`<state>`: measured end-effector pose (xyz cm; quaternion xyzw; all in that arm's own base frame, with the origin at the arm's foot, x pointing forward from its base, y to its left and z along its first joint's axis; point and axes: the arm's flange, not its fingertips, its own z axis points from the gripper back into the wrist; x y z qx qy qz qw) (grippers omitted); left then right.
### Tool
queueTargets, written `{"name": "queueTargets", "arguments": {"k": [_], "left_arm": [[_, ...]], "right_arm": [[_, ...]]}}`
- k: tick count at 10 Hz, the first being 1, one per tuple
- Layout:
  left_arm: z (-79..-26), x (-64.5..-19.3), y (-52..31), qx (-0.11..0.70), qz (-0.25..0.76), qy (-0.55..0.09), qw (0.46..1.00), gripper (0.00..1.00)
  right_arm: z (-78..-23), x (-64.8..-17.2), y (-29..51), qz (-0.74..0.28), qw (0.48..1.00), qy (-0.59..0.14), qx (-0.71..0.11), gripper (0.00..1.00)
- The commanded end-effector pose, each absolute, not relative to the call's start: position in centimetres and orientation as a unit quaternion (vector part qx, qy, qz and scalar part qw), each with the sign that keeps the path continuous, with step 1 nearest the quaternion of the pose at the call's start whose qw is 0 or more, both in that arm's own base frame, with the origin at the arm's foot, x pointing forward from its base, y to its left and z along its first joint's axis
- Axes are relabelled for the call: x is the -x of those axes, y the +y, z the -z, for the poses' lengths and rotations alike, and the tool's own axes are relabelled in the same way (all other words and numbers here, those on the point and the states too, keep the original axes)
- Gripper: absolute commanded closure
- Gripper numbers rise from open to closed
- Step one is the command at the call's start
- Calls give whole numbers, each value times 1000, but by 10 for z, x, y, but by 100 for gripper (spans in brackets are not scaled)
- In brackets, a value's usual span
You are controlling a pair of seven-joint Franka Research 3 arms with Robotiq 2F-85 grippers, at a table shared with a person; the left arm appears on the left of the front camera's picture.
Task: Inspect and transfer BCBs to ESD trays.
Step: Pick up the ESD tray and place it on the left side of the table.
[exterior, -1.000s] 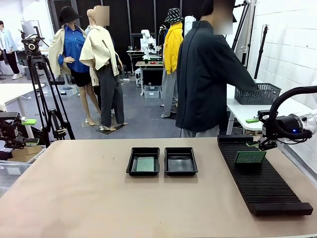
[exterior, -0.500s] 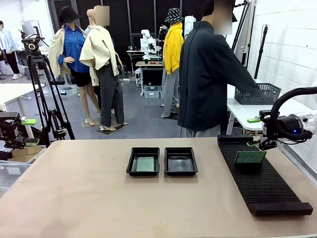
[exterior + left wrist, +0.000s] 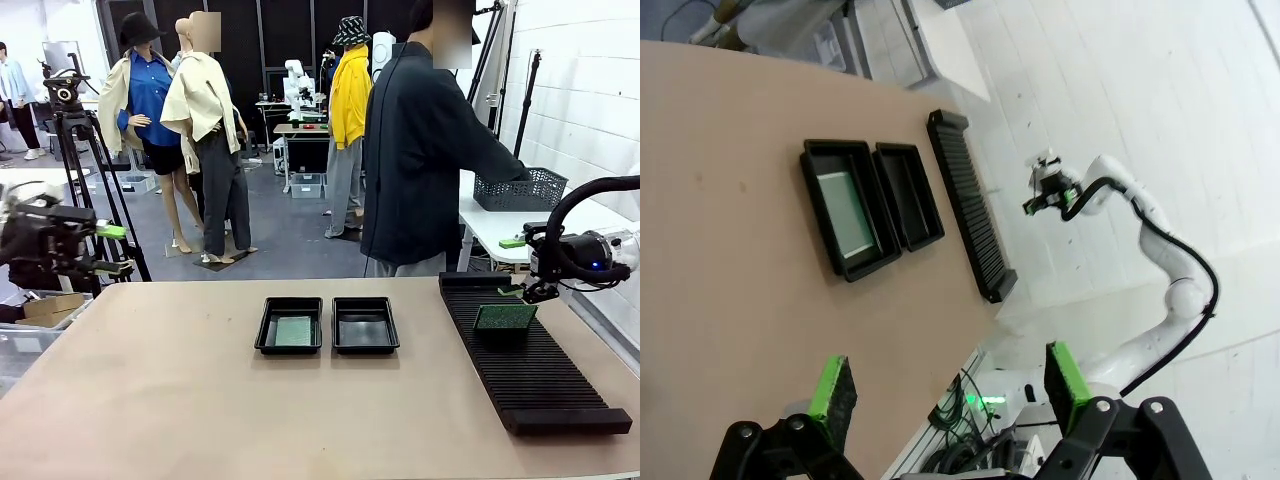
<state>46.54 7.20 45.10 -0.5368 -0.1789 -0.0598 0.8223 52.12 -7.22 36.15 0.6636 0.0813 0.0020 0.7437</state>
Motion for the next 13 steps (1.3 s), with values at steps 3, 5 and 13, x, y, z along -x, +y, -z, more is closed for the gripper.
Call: {"name": "queueTargets", "arguments": {"k": [3,5,13], "left_arm": [[-453,-469,-7,475,91,-148,863,0],[-454,-475,-46,446,109,-144,876,0],[-440,-484,-162,302,166,-117,931,0]], "right_arm": [[-363,-520,-71,8,747,82,-660,0],[-363,-520,-71,8,747,82,-660,0],[-363,-520,-71,8,747,82,-660,0]]}}
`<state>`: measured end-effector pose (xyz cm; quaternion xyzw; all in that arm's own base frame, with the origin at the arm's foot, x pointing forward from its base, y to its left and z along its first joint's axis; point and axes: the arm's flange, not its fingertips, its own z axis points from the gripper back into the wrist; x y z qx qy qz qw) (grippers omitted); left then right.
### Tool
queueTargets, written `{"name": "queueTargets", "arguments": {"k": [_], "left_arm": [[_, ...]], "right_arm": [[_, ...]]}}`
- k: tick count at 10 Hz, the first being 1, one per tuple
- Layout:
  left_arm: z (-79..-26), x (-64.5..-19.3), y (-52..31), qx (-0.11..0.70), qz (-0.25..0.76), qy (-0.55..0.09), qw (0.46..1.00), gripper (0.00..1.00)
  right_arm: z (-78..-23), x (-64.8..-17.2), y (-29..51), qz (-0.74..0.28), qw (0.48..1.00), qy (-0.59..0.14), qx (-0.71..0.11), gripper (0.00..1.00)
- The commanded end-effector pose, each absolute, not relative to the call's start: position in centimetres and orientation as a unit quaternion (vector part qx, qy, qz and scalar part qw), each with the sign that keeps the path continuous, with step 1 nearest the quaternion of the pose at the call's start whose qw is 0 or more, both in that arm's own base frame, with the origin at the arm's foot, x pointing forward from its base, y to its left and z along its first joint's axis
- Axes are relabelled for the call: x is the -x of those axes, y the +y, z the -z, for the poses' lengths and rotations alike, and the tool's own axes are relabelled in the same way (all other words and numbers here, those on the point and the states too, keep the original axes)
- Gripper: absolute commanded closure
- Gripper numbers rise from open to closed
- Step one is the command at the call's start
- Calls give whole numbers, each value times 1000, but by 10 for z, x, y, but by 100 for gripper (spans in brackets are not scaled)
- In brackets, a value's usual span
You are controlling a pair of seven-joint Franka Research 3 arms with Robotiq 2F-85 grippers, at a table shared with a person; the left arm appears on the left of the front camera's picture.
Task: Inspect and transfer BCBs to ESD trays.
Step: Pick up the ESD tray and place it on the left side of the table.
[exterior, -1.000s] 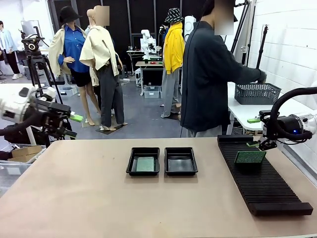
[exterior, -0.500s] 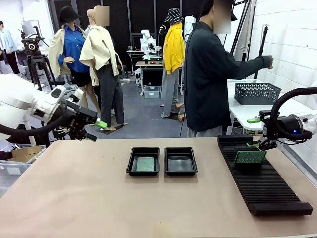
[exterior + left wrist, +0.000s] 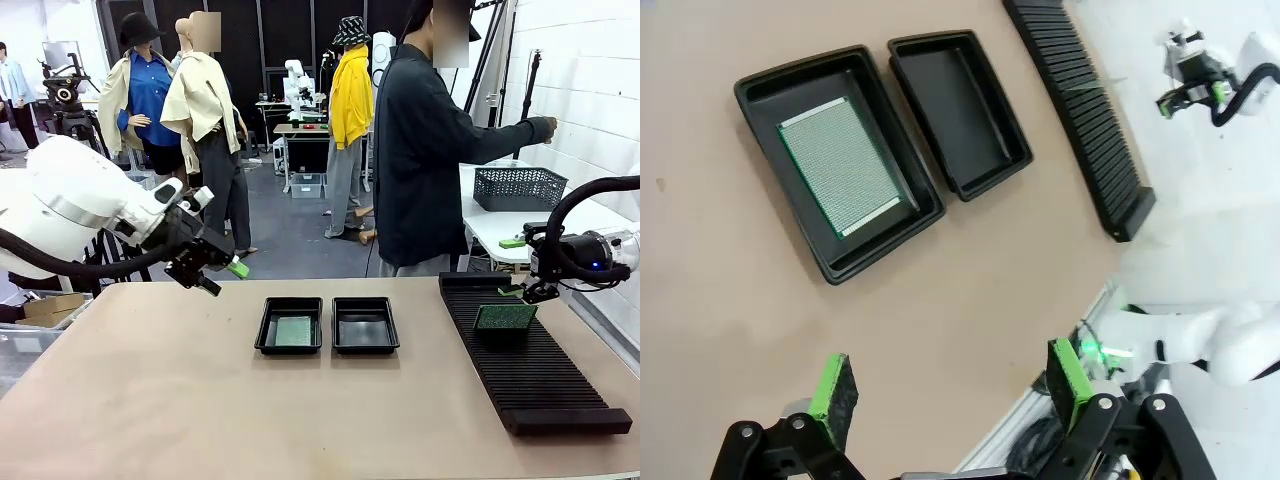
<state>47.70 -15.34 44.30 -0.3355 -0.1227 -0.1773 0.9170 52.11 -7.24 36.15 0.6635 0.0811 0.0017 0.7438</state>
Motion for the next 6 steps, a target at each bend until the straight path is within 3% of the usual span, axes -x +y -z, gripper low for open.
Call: {"name": "queueTargets", "arguments": {"k": [1,6], "left_arm": [[-431,-487,-174,272,157,-123,941,0],[-380,-515,-216,199,142,-115,963,0]], "right_arm": [[-363,-520,-71,8,747,82,-660,0],[-363,-520,-71,8,747,82,-660,0]]}}
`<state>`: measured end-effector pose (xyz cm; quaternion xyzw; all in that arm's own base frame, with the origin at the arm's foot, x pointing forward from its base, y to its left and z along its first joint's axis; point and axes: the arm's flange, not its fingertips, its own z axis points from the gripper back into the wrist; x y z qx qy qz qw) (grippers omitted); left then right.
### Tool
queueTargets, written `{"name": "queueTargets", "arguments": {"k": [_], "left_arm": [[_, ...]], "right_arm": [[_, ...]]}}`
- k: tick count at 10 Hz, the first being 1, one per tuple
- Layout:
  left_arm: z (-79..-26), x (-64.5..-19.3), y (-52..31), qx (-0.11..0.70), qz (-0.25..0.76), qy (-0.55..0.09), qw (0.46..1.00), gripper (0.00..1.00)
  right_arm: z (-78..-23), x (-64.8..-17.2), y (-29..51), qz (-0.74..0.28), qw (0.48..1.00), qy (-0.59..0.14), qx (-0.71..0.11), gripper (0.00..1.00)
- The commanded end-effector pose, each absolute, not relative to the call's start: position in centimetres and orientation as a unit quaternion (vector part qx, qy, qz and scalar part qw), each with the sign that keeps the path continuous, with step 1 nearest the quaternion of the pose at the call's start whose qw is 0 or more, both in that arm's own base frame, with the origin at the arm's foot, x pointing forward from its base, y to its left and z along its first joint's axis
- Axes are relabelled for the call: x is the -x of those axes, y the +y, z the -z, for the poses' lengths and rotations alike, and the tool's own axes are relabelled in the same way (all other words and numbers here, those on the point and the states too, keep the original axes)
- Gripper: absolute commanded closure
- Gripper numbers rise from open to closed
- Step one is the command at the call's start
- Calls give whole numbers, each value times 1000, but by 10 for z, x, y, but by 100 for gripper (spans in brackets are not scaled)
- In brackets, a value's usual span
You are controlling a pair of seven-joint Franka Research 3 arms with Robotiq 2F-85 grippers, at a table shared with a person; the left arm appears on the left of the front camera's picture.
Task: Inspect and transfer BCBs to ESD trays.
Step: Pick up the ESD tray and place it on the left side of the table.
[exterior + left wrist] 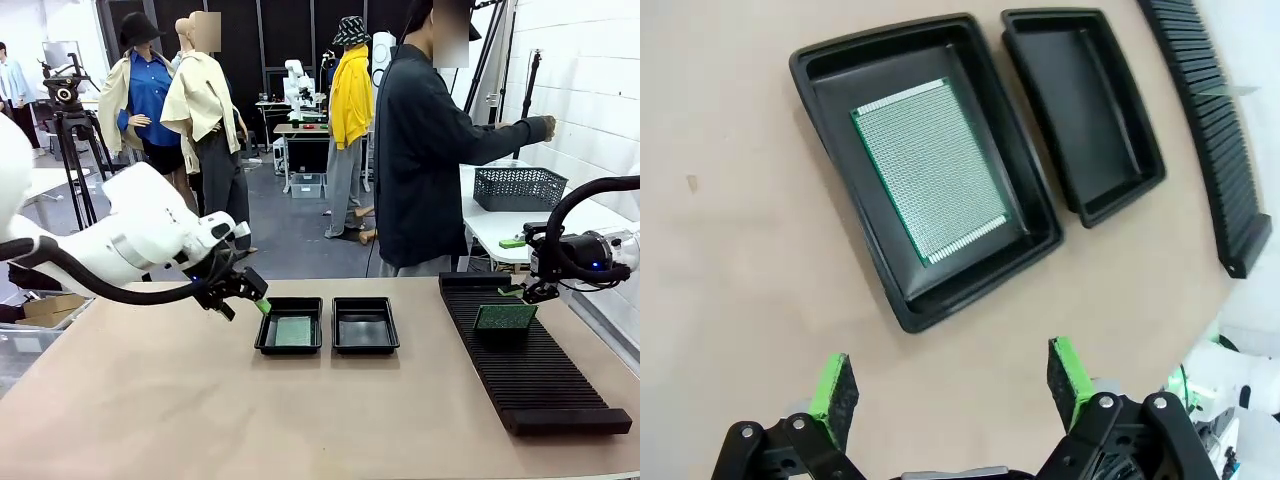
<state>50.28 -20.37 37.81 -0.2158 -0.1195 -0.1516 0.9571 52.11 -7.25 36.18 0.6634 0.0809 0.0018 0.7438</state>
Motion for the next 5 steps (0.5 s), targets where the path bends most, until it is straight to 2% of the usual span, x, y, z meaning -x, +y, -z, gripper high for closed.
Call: {"name": "queueTargets", "arguments": {"k": [1,2,3,5], "left_arm": [[-372,-519,-224,180,137,-116,967,0],[-366,-524,-231,160,133,-117,971,0],[-348,-541,-251,100,123,-89,983,0],[-344,-547,-256,91,122,-90,984,0]], "right_arm": [[-363,-520,-71,8,747,82,-660,0],[-363,-520,-71,8,747,82,-660,0],[-363,-520,-71,8,747,82,-660,0],[-363,-520,-71,8,747,82,-660,0]]}}
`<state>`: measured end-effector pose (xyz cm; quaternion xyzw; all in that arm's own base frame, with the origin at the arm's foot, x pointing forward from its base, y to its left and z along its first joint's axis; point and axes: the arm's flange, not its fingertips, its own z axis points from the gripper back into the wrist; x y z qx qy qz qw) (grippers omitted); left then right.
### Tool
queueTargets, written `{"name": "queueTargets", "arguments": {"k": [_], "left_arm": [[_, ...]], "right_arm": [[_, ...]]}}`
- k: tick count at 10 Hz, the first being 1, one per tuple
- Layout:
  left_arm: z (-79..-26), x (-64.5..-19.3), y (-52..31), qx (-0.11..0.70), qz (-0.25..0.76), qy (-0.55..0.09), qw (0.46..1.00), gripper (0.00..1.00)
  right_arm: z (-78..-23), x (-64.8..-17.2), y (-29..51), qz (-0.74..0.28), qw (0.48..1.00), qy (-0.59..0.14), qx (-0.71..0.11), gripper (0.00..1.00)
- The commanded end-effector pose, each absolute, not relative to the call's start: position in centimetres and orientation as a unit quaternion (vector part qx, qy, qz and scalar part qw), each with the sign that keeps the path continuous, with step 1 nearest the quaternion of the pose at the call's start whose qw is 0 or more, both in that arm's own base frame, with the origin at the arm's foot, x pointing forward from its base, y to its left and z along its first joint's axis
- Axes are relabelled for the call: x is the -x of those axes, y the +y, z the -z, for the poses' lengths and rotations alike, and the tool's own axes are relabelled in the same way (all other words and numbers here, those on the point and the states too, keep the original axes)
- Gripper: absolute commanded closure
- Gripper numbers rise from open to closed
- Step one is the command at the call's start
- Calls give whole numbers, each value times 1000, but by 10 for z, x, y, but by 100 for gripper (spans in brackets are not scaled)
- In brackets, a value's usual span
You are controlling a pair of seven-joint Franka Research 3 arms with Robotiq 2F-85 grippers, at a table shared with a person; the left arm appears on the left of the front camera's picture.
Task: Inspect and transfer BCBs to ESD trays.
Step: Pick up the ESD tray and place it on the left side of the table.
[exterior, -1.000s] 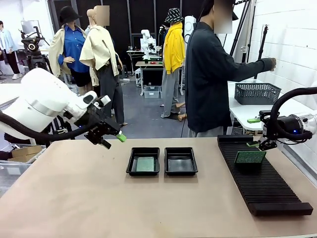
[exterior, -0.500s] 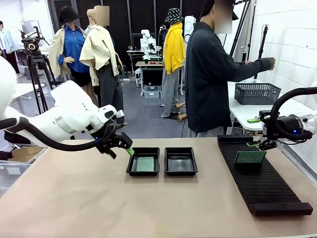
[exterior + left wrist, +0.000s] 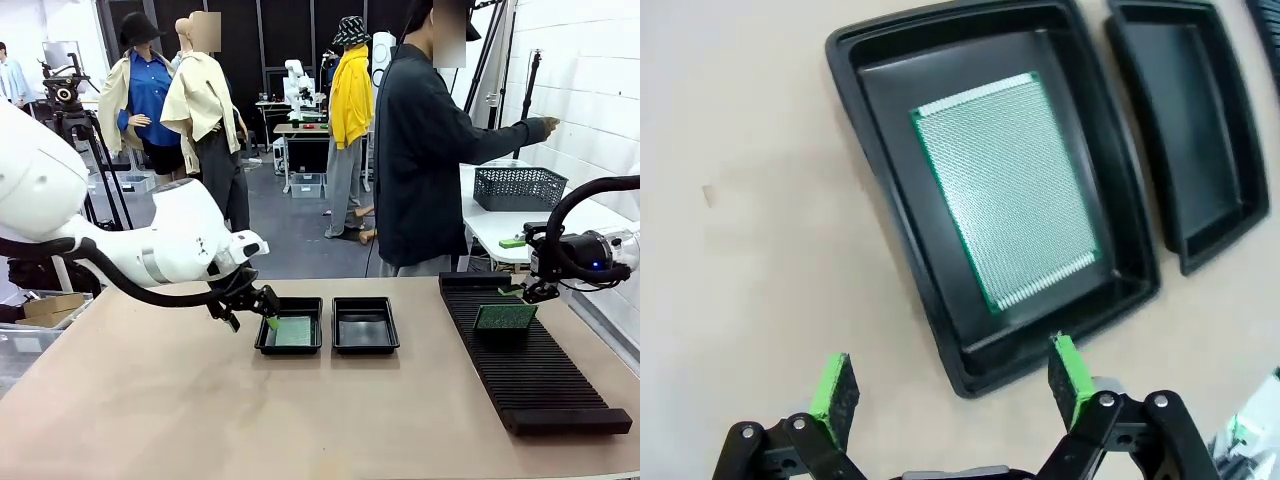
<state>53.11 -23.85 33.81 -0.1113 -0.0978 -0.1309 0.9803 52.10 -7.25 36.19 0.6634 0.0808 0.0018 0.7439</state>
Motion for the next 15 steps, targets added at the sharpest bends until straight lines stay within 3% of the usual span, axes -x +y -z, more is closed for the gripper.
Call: {"name": "queueTargets", "arguments": {"k": [1,4,5,12,13,15], "left_arm": [[-339,-551,-259,83,112,-81,987,0],[-338,-561,-264,105,108,-75,986,0],[-339,-562,-263,108,109,-76,985,5],[-331,-565,-257,116,100,-52,987,95],[-331,-566,-256,116,99,-52,987,100],[-328,-566,-251,114,96,-43,988,100]], "right_arm": [[-363,-520,-71,8,747,82,-660,0],[-363,-520,-71,8,747,82,-660,0],[-363,-520,-71,8,747,82,-660,0],[-363,-520,-71,8,747,82,-660,0],[-363,-520,-71,8,747,82,-660,0],[-363,-520,-71,8,747,82,-660,0]]}}
